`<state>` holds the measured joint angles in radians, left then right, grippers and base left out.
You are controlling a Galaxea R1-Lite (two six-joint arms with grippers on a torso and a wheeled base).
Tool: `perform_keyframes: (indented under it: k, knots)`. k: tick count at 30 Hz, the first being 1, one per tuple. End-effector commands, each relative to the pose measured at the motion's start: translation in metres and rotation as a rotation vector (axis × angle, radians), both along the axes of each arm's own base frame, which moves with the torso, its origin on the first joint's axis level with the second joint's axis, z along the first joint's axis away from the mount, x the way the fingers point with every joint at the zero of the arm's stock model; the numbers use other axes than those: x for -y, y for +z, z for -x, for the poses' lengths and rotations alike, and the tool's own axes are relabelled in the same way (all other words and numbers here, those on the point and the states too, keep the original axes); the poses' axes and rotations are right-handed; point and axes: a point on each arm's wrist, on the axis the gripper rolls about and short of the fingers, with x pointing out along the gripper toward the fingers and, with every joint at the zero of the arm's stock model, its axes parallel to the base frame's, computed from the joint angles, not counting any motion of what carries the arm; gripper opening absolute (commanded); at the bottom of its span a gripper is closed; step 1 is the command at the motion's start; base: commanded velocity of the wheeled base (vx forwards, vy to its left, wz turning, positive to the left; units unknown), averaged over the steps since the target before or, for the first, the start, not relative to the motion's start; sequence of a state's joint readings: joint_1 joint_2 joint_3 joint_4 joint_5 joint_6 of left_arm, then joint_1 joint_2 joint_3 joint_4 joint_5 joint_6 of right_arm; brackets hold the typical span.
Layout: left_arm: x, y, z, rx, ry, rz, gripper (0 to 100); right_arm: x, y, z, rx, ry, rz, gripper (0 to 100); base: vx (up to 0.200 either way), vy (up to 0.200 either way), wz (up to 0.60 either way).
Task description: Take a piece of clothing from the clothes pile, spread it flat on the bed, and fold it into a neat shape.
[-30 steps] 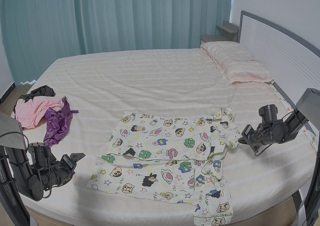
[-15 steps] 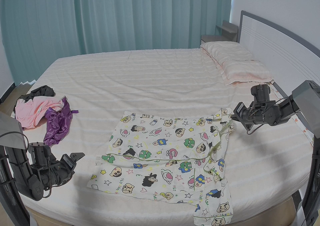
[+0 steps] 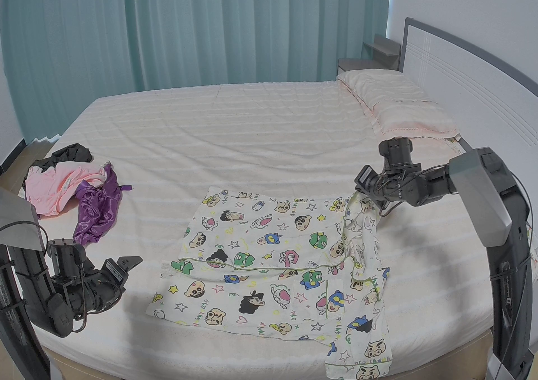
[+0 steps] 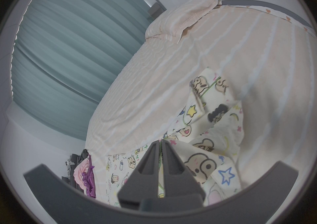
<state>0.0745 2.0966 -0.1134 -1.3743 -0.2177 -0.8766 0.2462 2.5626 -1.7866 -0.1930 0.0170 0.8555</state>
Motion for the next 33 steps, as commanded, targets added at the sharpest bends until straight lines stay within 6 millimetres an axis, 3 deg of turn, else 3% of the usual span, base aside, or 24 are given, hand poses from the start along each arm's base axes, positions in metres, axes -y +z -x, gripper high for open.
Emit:
perform_keyframes:
  k: [1, 9, 10, 14, 19, 24, 27, 31, 33]
  knots:
    - [0.0, 0.0, 0.0, -0.002, 0.001, 0.001, 100, -0.029, -0.041, -0.003, -0.04, 0.029, 0.035, 0, 0.0, 0.0, 0.0]
    - [0.0, -0.001, 0.0, -0.002, 0.001, 0.001, 100, -0.036, -0.051, -0.01, -0.089, 0.035, 0.063, 0, 0.0, 0.0, 0.0]
    - [0.0, -0.001, 0.0, -0.002, 0.001, 0.001, 100, -0.036, -0.051, -0.01, -0.089, 0.035, 0.063, 100, 0.0, 0.0, 0.0]
    - [0.0, -0.001, 0.0, -0.002, 0.001, 0.001, 100, -0.036, -0.047, -0.008, -0.102, 0.036, 0.062, 100, 0.0, 0.0, 0.0]
    - [0.0, -0.001, 0.0, -0.003, 0.002, 0.0, 100, -0.033, -0.007, 0.006, -0.076, 0.033, 0.041, 100, 0.0, 0.0, 0.0]
    - [0.0, -0.001, 0.001, -0.007, 0.002, 0.002, 100, -0.028, 0.014, 0.018, -0.075, 0.019, 0.034, 100, 0.0, 0.0, 0.0]
    - [0.0, -0.001, 0.001, -0.008, 0.003, 0.002, 100, -0.015, 0.03, 0.036, -0.093, -0.005, 0.047, 100, 0.0, 0.0, 0.0]
    - [0.0, -0.001, 0.002, -0.011, 0.004, 0.003, 100, 0.005, 0.033, 0.053, -0.14, -0.018, 0.058, 100, 0.0, 0.0, 0.0]
    - [0.0, -0.001, 0.002, -0.011, 0.004, 0.003, 100, 0.026, 0.03, 0.064, -0.179, -0.018, 0.069, 100, 0.0, 0.0, 0.0]
